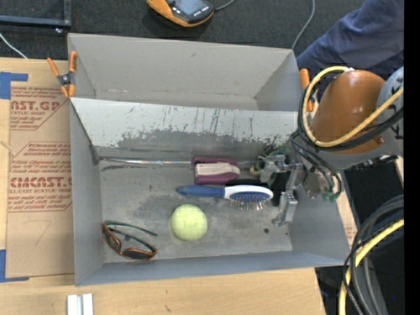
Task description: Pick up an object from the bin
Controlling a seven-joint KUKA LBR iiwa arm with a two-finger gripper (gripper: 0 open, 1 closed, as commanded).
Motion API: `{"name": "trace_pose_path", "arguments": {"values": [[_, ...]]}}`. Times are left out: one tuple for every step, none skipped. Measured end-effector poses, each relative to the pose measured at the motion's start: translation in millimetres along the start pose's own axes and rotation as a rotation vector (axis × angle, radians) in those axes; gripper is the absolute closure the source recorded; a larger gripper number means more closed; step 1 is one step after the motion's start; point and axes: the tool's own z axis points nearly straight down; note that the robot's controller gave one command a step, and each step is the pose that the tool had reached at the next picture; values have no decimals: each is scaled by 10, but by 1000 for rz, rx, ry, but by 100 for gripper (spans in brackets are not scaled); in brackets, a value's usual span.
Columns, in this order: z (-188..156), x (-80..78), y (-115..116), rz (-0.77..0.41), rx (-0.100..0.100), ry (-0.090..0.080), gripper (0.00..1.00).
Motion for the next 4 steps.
{"name": "trace_pose_path", "arguments": {"values": [[-45,-16,6,-2,1,-8,100],[-45,-16,6,-2,1,-8,100],[-694,-126,-12,-26,2,-11,100],[-495,-139,0,-24,2,-12,100]]}}
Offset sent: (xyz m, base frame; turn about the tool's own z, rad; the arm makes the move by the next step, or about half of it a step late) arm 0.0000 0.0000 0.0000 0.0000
